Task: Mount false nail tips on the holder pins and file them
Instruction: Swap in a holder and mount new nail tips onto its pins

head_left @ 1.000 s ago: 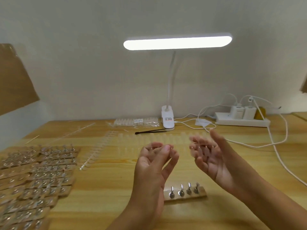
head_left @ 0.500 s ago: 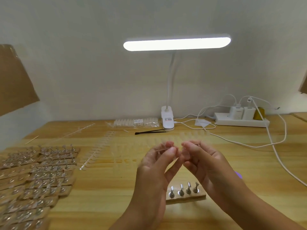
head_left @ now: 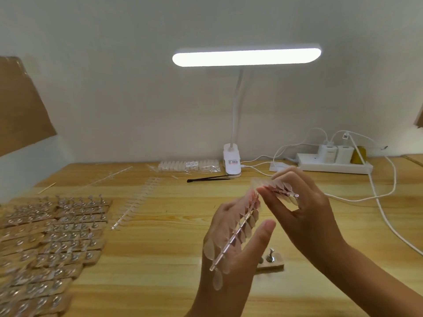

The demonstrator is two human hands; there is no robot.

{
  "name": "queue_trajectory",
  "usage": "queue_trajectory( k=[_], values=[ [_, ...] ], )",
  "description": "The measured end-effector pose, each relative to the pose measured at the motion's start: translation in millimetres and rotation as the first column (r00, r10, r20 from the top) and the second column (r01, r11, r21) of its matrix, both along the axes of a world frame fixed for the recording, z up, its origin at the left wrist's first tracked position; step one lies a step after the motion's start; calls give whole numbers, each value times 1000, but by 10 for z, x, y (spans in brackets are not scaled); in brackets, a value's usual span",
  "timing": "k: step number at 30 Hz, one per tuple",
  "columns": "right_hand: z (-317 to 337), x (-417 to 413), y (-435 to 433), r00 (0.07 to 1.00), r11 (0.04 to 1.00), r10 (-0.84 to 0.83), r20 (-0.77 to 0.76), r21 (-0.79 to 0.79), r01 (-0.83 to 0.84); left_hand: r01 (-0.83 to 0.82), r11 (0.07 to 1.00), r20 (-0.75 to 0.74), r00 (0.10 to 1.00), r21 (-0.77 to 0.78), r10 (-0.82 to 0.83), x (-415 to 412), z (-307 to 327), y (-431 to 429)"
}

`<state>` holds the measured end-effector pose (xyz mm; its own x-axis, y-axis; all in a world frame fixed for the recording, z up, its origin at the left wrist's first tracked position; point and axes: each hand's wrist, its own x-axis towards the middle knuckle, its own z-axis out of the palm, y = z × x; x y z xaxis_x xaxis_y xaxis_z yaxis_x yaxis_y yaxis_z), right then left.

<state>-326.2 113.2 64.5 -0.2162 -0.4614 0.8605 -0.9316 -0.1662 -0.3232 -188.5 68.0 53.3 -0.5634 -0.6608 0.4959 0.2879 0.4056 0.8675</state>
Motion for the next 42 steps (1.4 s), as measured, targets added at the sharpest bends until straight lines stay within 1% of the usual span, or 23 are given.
queue_trajectory(
  k=[3, 5, 6, 8, 9, 11, 12, 13, 15, 18, 20, 22, 24, 26, 27, 29, 32, 33, 35, 37, 39, 40, 42],
  values=[
    [-15, 54, 25, 995, 1000, 23, 95, 13, -25, -44, 993, 42, 998, 106, 40, 27, -83, 56],
    [2, 162, 74, 914, 994, 107, 390, -22, -107, -2, 985, -6, 1000, 172, 3, 37, -60, 59],
    [22, 215, 87, 810, 984, 174, 560, -60, -170, 38, 970, -57, 998, 242, -25, 38, -16, 22],
    [73, 281, 93, 453, 909, 366, 813, -208, -361, 174, 878, -213, 973, 445, -85, 56, 60, -91],
    [100, 299, 84, 186, 813, 455, 871, -321, -485, 277, 802, -296, 946, 530, -131, 72, 93, -155],
    [158, 320, 66, -353, 591, 453, 819, -572, -568, 479, 612, -413, 873, 630, -258, 117, 154, -260],
    [169, 311, 66, -497, 532, 405, 768, -640, -554, 551, 511, -450, 834, 660, -319, 139, 184, -301],
    [177, 298, 74, -547, 507, 365, 753, -654, -562, 599, 425, -476, 800, 679, -366, 152, 203, -340],
    [202, 277, 94, -513, 497, 299, 805, -590, -636, 623, 343, -471, 769, 703, -432, 176, 235, -398],
    [171, 272, 118, -389, 494, 182, 903, -426, -758, 624, 297, -409, 733, 723, -544, 185, 216, -437],
    [122, 294, 99, -389, 500, 171, 905, -420, -757, 625, 237, -419, 712, 744, -564, 183, 185, -462],
    [97, 306, 60, -390, 570, 236, 890, -452, -686, 625, 202, -455, 719, 754, -526, 179, 140, -552],
    [96, 248, 21, -348, 707, 284, 893, -441, -553, 520, 303, -380, 826, 798, -416, 195, 135, -725],
    [93, 152, 17, -158, 799, 235, 959, -284, -531, 268, 509, -177, 959, 818, -220, 247, 124, -976],
    [91, 116, 19, -73, 808, 190, 979, -198, -556, 171, 549, -116, 984, 818, -135, 290, 125, -1106],
    [61, 73, 30, -9, 785, 121, 993, -101, -611, 158, 489, -115, 986, 858, -117, 421, 96, -1300],
    [14, 33, 45, -4, 761, 88, 996, -69, -645, 293, 284, -217, 938, 913, -271, 534, 130, -1291],
    [7, 19, 53, 30, 752, 89, 996, -47, -657, 340, 264, -253, 916, 903, -312, 508, 148, -1233],
    [25, 6, 74, 159, 724, 88, 983, 47, -688, 357, 349, -221, 901, 866, -373, 390, 173, -1048],
    [65, 10, 90, 267, 697, 83, 960, 136, -704, 251, 641, 59, 905, 725, -421, 264, 176, -813],
    [91, 15, 89, 303, 704, 63, 951, 173, -689, 141, 915, 400, 867, 378, -299, 177, 123, -628],
    [94, 13, 84, 303, 721, 56, 951, 171, -671, 97, 963, 448, 871, 250, -204, 143, 87, -583],
    [62, 8, 64, 245, 764, 71, 967, 105, -637, 48, 972, 370, 919, 231, -133, 121, 20, -562]
  ],
)
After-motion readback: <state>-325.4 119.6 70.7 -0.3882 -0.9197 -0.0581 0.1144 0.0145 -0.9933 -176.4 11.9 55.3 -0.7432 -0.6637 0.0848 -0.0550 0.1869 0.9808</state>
